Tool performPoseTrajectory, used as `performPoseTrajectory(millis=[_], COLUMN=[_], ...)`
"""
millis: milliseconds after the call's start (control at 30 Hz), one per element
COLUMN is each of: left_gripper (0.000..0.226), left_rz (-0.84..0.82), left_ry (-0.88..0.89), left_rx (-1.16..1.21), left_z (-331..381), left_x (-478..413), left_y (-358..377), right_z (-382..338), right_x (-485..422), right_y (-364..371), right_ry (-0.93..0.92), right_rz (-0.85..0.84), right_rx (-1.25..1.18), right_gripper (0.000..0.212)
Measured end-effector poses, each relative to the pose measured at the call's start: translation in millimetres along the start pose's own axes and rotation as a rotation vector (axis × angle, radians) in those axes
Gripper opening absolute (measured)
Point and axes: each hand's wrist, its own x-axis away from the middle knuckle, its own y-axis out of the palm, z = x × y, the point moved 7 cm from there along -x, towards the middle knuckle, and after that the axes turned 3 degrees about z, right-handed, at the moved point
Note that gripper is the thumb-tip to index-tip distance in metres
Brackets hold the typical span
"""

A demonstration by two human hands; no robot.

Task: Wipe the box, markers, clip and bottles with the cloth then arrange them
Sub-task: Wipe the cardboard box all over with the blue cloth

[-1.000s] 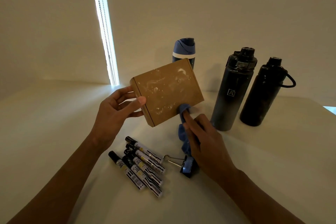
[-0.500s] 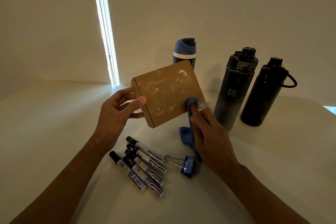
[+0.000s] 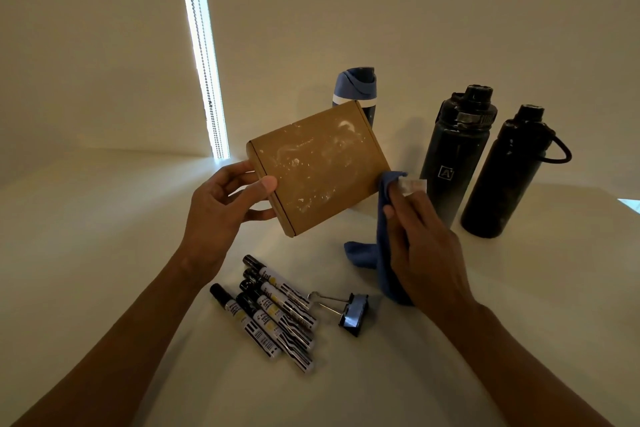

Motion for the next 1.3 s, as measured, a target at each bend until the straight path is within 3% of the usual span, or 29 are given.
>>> performPoseTrajectory(millis=[167,300,433,500,567,667,733,967,1100,1300], left_gripper=[0.060,0.059,0.058,0.058,0.058,0.057,0.058,0.059,0.057,0.057], left_rz=[0.007,0.016,0.018,0.019,0.017,0.023,0.025,0.036,0.029,0.011], left_ry=[-0.002,0.005,0.002,0.002,0.001,0.002,-0.003,-0.015,-0.005,-0.019], left_rx=[-0.007,-0.006,-0.004,-0.002,0.000,0.003,0.011,0.011,-0.019,-0.015], left_z=[-4,-3,-4,-4,-4,-3,-4,-5,-4,-3], left_x=[1,2,2,2,2,2,2,4,6,4], left_y=[4,4,5,6,5,4,4,7,9,7], right_z=[-36,-71,-75,-78,-65,-39,-22,-57,-70,-47], right_x=[15,29,28,22,17,7,6,22,28,10], right_y=[20,38,42,43,47,15,15,34,52,18], right_ry=[-0.137,-0.402,-0.456,-0.456,-0.342,-0.153,-0.065,-0.248,-0.445,-0.222], right_rz=[-0.080,-0.017,0.001,-0.072,-0.274,-0.088,-0.082,-0.184,-0.171,-0.131], right_rx=[-0.036,0.021,-0.051,-0.023,0.089,0.050,0.060,-0.004,-0.002,0.054], right_gripper=[0.039,0.028,0.023,0.020,0.037,0.047,0.046,0.046,0.023,0.047])
